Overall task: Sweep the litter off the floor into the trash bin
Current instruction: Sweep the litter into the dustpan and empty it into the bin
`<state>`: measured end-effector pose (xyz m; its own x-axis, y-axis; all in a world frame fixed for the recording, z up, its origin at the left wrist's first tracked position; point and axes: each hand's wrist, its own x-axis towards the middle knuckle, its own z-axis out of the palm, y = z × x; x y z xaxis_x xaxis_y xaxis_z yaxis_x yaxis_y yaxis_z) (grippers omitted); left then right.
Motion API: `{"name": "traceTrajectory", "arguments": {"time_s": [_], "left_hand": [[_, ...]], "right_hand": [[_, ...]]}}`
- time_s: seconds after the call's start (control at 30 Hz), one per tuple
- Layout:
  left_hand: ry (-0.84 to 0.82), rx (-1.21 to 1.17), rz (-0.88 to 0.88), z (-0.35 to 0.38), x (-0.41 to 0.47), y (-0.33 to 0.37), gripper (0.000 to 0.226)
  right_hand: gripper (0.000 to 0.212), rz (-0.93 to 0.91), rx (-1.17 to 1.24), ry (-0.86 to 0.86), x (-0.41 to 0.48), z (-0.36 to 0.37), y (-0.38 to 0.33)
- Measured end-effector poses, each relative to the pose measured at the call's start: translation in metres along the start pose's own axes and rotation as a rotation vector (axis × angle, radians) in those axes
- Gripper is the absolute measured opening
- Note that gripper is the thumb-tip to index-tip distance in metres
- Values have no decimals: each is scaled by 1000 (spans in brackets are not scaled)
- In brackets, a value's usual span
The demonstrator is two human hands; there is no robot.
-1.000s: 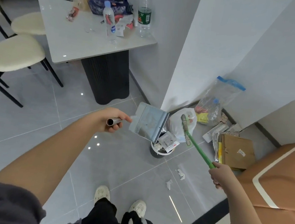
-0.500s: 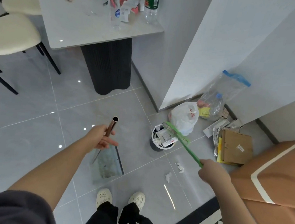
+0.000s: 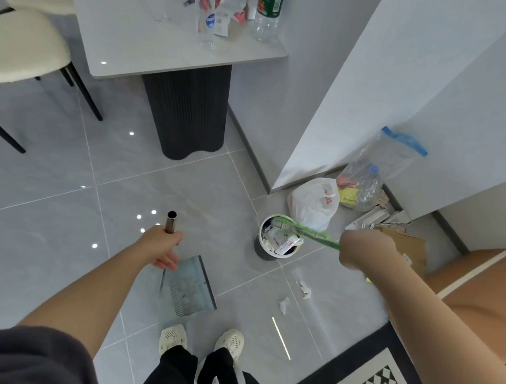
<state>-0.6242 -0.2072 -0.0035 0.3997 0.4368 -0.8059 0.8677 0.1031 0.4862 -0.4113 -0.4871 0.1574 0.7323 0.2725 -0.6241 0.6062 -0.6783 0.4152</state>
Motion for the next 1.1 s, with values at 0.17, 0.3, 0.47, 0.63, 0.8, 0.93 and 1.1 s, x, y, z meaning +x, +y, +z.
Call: {"name": "traceTrajectory", "arguments": {"time_s": [0.17, 0.3, 0.47, 0.63, 0.8, 0.93, 1.1], "left_hand": [[-30, 36, 39, 6, 5, -3, 19], [7, 67, 107, 17, 8, 6, 24], [77, 130, 148, 27, 18, 17, 20], [129, 64, 190, 32, 29, 16, 15], [115, 88, 197, 38, 36, 10, 17], [95, 135, 199, 51, 36, 10, 17], [81, 183, 209, 50, 34, 10, 17]], "right_hand": [[34, -13, -148, 34, 4, -35, -8], [31, -24, -211, 95, -3, -68, 4], [35, -57, -307, 141, -5, -89, -3], [40, -112, -298, 43, 25, -62, -37], [30, -181, -276, 39, 40, -58, -43], [30, -219, -286, 36, 37, -53, -60], [32, -185, -288, 85, 29, -61, -58]]}}
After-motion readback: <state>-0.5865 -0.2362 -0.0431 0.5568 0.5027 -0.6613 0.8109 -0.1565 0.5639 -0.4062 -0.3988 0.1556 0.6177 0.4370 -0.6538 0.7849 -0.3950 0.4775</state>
